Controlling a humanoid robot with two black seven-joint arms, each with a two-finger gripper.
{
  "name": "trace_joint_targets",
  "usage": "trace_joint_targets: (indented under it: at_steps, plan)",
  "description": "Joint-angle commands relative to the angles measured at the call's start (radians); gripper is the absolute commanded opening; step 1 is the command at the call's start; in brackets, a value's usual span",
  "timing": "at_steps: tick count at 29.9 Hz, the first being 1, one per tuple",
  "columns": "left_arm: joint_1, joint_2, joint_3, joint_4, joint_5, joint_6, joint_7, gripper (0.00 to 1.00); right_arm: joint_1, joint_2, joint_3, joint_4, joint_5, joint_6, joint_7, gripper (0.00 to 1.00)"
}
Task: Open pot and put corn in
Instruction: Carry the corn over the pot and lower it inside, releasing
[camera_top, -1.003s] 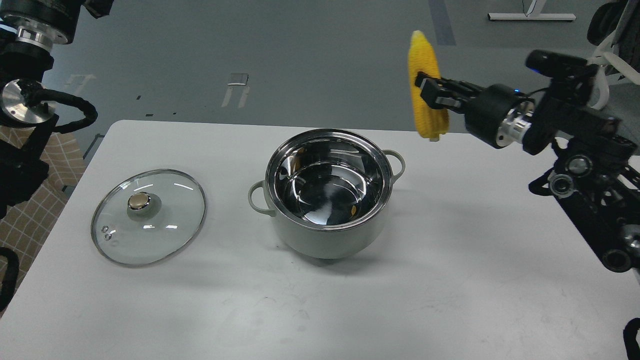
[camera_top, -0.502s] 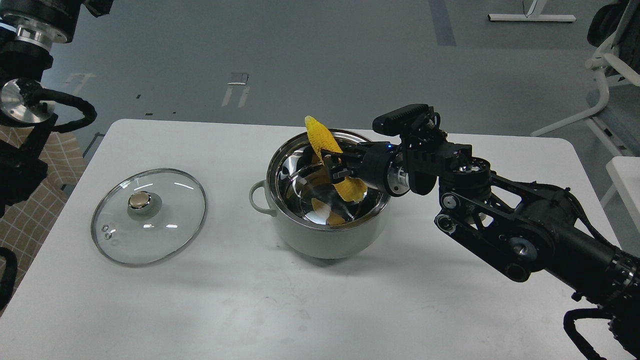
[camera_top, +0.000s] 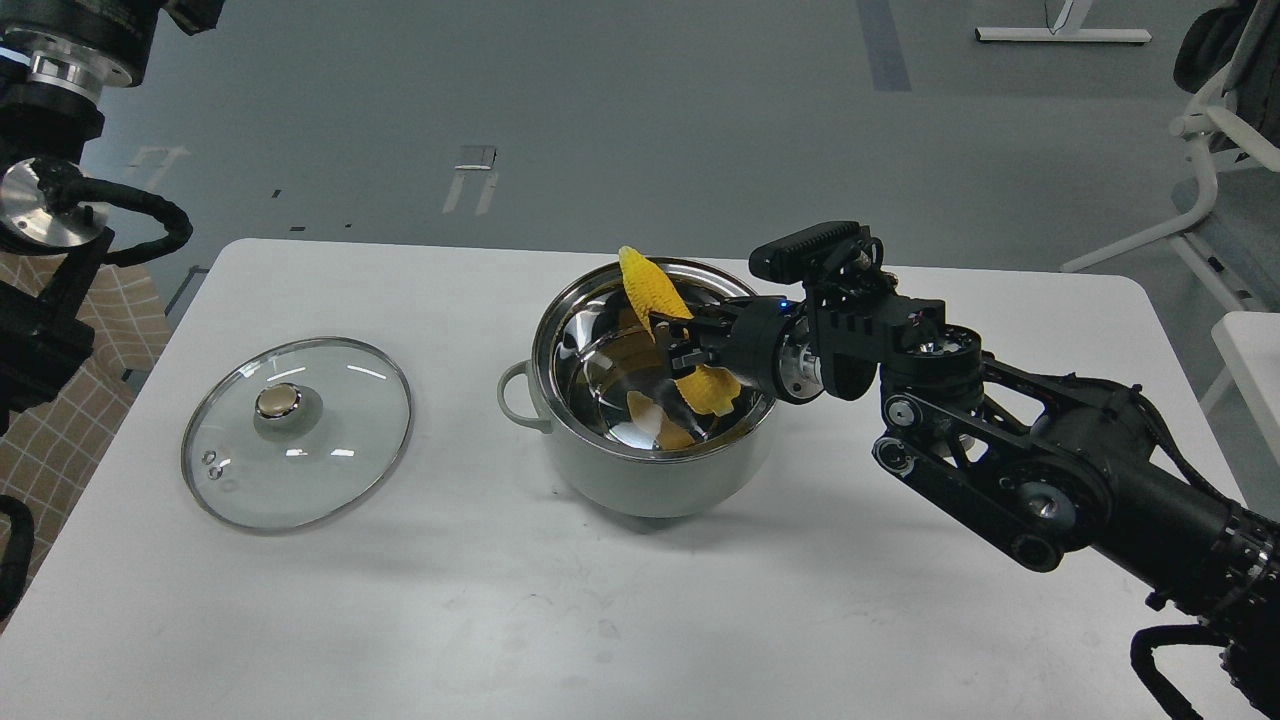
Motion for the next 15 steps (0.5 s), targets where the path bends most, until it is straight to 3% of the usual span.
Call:
trace_joint_targets:
  at_steps: [1,15]
  plan:
    - [0.0,-0.002,0.0,0.0,0.0,0.0,-0.001,0.97,-0.015,-0.002,0.001,0.011,0.001,0.0,0.004,0.64]
    - [-0.001,0.0,-0.008,0.0,0.0,0.002,0.001,0.97,-0.004,-0.003,0.025,0.02,0.001,-0.012,0.007,0.93]
